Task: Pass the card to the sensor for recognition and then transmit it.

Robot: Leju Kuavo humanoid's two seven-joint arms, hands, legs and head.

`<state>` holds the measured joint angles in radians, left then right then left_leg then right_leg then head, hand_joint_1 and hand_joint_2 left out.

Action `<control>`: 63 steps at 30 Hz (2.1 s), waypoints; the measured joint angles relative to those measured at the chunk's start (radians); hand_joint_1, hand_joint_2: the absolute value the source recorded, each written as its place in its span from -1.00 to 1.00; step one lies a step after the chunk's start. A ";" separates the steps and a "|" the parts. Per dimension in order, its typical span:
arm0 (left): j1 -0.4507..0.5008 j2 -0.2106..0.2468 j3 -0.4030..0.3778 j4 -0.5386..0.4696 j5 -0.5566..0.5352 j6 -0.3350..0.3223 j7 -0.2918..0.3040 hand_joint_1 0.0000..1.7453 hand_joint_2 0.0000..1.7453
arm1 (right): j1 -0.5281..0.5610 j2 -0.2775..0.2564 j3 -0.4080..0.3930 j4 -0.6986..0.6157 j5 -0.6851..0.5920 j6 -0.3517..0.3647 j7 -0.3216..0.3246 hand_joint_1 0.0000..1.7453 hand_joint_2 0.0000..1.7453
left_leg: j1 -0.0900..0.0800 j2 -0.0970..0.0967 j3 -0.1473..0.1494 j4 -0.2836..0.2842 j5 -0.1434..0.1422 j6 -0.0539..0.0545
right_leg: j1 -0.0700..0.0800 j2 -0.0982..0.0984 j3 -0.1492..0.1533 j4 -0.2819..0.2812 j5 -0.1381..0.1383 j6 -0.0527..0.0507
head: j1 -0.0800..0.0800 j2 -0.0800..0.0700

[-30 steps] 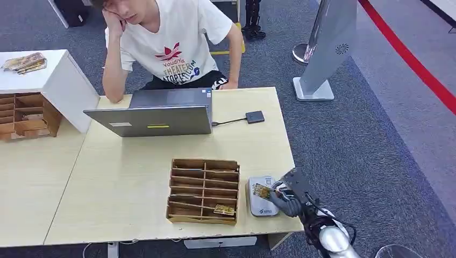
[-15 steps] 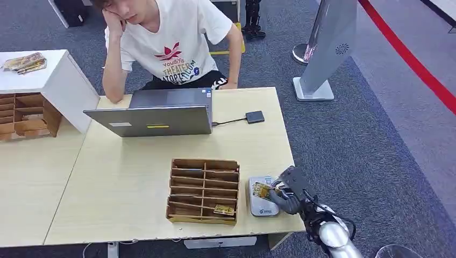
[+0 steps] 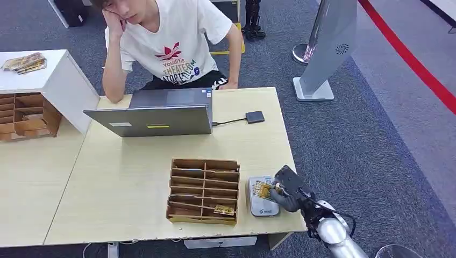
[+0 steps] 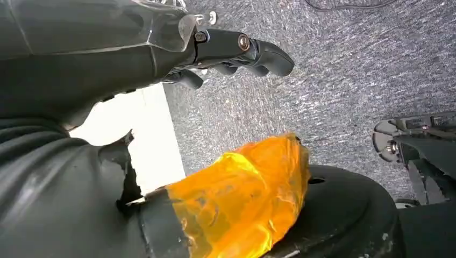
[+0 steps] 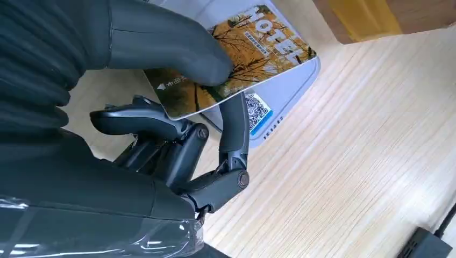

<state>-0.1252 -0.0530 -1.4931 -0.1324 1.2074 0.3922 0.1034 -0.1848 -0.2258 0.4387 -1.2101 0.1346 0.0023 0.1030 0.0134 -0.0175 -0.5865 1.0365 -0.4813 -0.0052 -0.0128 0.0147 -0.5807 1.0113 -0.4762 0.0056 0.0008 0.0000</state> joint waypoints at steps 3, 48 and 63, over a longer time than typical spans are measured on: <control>0.000 0.000 0.000 0.000 0.000 0.000 0.002 -1.00 -1.00 | -0.005 0.000 0.005 0.006 0.008 -0.002 0.003 1.00 1.00 | 0.000 0.000 0.000 0.000 0.000 0.000 | 0.000 0.000 0.000 0.000 0.000 0.000 | 0.000 0.000; 0.000 0.000 -0.001 0.000 0.000 -0.002 0.009 -1.00 -1.00 | -0.030 0.007 0.031 0.062 0.042 -0.005 0.006 1.00 1.00 | 0.000 0.000 0.002 0.000 0.000 0.000 | 0.000 0.000 0.002 0.000 0.000 0.000 | 0.000 0.000; -0.001 0.000 -0.001 0.000 0.000 -0.003 0.009 -1.00 -1.00 | -0.030 0.008 0.032 0.063 0.042 -0.007 0.006 1.00 1.00 | 0.000 0.000 0.002 0.000 0.000 0.000 | 0.000 0.000 0.002 0.000 0.000 0.000 | 0.000 0.000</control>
<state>-0.1258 -0.0530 -1.4942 -0.1324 1.2074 0.3887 0.1125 -0.2144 -0.2178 0.4704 -1.1471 0.1762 -0.0045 0.1091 0.0134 -0.0174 -0.5844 1.0365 -0.4813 -0.0051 -0.0127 0.0147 -0.5787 1.0113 -0.4760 0.0055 0.0008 0.0000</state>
